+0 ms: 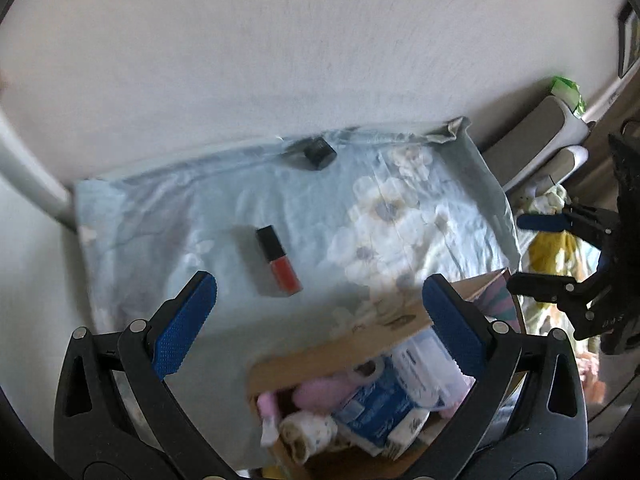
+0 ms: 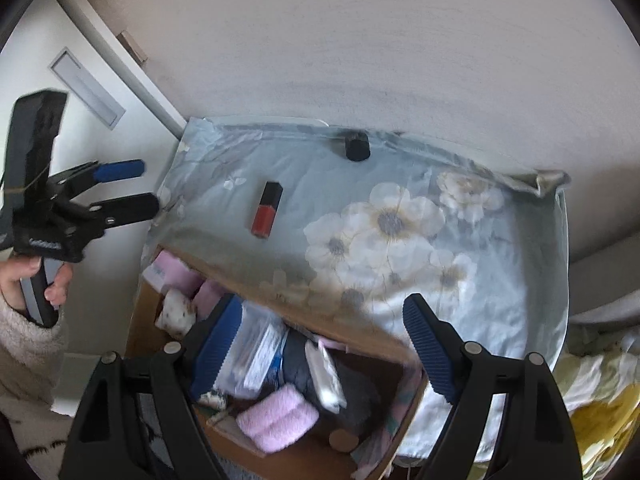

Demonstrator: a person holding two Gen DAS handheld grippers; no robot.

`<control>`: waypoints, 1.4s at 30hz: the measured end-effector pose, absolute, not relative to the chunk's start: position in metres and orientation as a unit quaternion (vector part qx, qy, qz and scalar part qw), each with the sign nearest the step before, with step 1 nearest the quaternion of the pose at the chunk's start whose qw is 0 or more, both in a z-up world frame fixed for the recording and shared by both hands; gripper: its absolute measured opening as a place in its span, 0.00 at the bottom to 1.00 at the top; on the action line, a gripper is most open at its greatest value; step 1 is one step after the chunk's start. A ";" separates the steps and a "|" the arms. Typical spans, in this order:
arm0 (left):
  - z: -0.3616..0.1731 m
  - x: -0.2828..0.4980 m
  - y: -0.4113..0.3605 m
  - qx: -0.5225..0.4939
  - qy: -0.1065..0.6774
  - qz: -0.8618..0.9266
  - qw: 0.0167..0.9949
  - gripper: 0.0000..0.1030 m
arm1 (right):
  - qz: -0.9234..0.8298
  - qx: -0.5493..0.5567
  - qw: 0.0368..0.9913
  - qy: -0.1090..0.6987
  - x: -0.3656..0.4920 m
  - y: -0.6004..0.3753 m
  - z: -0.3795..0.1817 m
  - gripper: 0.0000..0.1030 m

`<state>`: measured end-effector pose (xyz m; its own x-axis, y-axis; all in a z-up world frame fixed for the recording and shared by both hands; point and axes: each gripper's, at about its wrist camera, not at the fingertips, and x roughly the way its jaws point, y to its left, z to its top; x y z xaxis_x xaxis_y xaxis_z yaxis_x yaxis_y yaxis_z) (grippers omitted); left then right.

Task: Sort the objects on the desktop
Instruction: 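Grasp red lip gloss with left gripper while right gripper grasps black jar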

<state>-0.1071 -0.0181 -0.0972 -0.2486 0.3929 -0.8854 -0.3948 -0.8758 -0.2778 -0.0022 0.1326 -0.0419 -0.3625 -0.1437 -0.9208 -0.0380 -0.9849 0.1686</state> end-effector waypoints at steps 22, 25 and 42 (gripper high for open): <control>-0.253 -0.171 0.013 -0.719 -0.014 0.684 0.122 0.83 | -0.793 0.602 -0.008 -0.088 -0.195 0.174 -0.176 0.76; -0.258 -0.168 0.013 -0.724 -0.020 0.679 0.120 0.70 | -0.793 0.601 -0.014 -0.094 -0.202 0.173 -0.183 0.65; -0.255 -0.158 -0.006 -0.708 -0.018 0.697 0.108 0.18 | -0.803 0.590 -0.019 -0.084 -0.198 0.166 -0.183 0.31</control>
